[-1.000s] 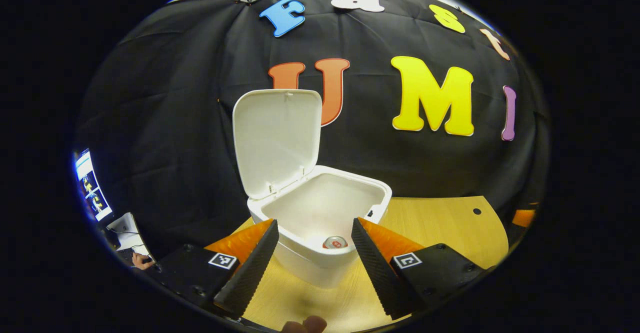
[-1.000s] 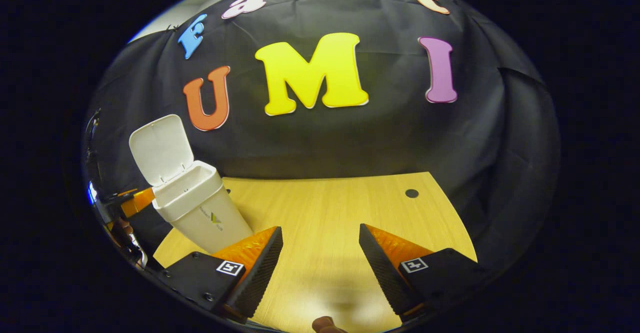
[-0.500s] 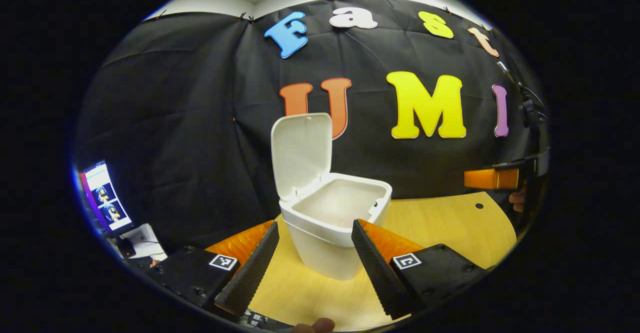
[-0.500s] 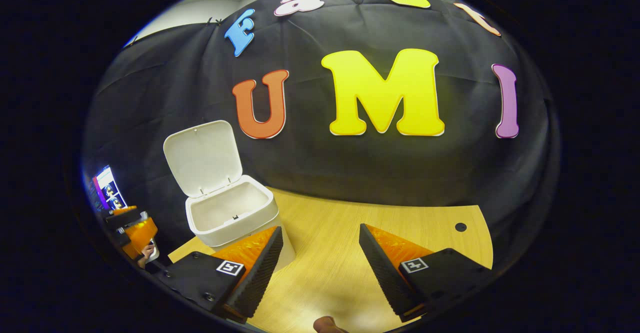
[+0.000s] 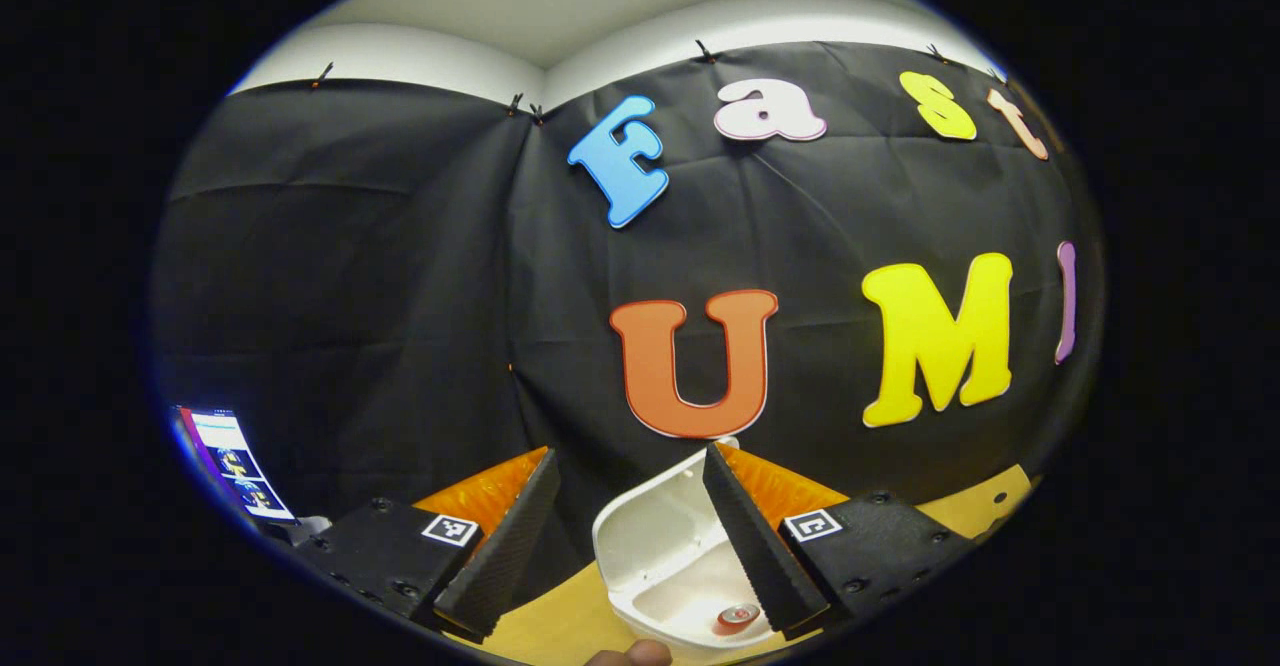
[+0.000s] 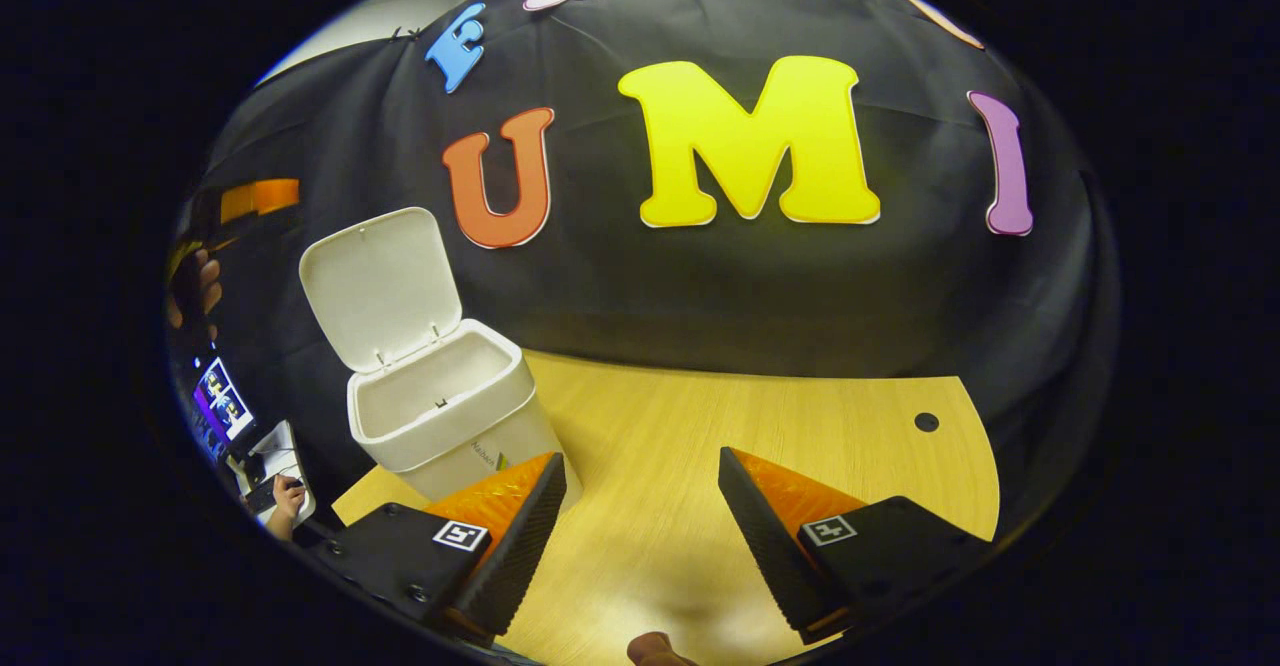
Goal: Press the lid of the desktop garbage bin to open it, pick up the crumpled paper on the desktop and throw it into the bin, then pick up the pop can on the desktop and drop it into the bin, and finally close the garbage bin lid.
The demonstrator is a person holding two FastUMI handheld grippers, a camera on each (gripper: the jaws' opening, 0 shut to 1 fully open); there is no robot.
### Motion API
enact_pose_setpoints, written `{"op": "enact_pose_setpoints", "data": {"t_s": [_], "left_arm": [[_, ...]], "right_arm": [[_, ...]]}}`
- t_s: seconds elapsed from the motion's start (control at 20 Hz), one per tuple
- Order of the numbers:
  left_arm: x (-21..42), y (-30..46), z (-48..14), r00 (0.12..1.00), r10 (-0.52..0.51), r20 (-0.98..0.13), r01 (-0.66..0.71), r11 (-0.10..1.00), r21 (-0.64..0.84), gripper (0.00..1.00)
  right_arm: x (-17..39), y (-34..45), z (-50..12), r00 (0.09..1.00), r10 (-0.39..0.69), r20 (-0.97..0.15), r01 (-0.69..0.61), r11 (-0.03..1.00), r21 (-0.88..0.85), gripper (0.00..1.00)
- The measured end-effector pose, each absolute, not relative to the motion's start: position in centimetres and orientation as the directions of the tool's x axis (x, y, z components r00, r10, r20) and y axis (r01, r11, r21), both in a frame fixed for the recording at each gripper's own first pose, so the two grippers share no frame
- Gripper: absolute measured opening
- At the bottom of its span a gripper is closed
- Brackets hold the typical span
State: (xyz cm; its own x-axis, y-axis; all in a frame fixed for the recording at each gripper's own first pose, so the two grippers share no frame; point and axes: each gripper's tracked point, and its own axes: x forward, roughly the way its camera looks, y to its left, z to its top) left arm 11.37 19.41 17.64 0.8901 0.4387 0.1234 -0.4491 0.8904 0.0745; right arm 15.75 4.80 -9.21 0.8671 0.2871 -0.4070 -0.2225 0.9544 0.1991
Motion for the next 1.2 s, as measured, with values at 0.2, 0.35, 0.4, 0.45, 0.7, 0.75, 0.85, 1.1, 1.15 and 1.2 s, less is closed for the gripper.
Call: {"op": "enact_pose_setpoints", "data": {"t_s": [0.2, 0.35, 0.4, 0.45, 0.7, 0.75, 0.85, 1.1, 1.15, 1.2], "left_arm": [[16.1, 22.2, 20.3, 0.856, 0.501, 0.125, -0.505, 0.863, 0.005, 0.95], [19.5, 24.1, 19.2, 0.839, 0.542, 0.046, -0.541, 0.84, -0.047, 0.95], [20.3, 24.5, 18.1, 0.833, 0.554, 0.006, -0.553, 0.831, -0.058, 0.95], [21.1, 24.3, 17.0, 0.833, 0.552, -0.032, -0.553, 0.831, -0.067, 0.95], [21.9, 22.5, 13.6, 0.85, 0.512, -0.127, -0.525, 0.842, -0.12, 0.96], [22.0, 22.0, 12.7, 0.851, 0.502, -0.151, -0.52, 0.845, -0.122, 0.96], [21.9, 20.8, 11.1, 0.856, 0.48, -0.191, -0.508, 0.85, -0.142, 0.96], [21.0, 18.0, 10.7, 0.877, 0.458, -0.143, -0.476, 0.868, -0.138, 0.96], [20.7, 17.2, 10.5, 0.879, 0.455, -0.141, -0.473, 0.871, -0.135, 0.96], [20.2, 16.4, 10.0, 0.881, 0.451, -0.145, -0.469, 0.871, -0.143, 0.96]], "right_arm": [[15.9, 3.0, -10.4, 0.867, 0.255, -0.429, -0.177, 0.961, 0.212, 0.94], [15.8, 2.3, -11.3, 0.862, 0.237, -0.447, -0.151, 0.964, 0.219, 0.98], [15.9, 2.1, -11.6, 0.861, 0.233, -0.453, -0.144, 0.965, 0.221, 0.98], [15.8, 2.1, -11.8, 0.859, 0.233, -0.457, -0.143, 0.965, 0.222, 0.94], [15.6, 1.7, -13.2, 0.846, 0.222, -0.484, -0.129, 0.968, 0.217, 0.94], [15.5, 1.7, -13.4, 0.846, 0.221, -0.485, -0.131, 0.969, 0.211, 0.94], [15.4, 1.6, -13.6, 0.846, 0.216, -0.487, -0.133, 0.971, 0.199, 0.94], [14.3, 1.0, -14.7, 0.836, 0.213, -0.506, -0.129, 0.972, 0.196, 0.98], [14.0, 0.8, -15.0, 0.834, 0.211, -0.51, -0.128, 0.973, 0.194, 0.94], [13.7, 0.5, -15.3, 0.833, 0.206, -0.514, -0.125, 0.974, 0.19, 0.94]]}}
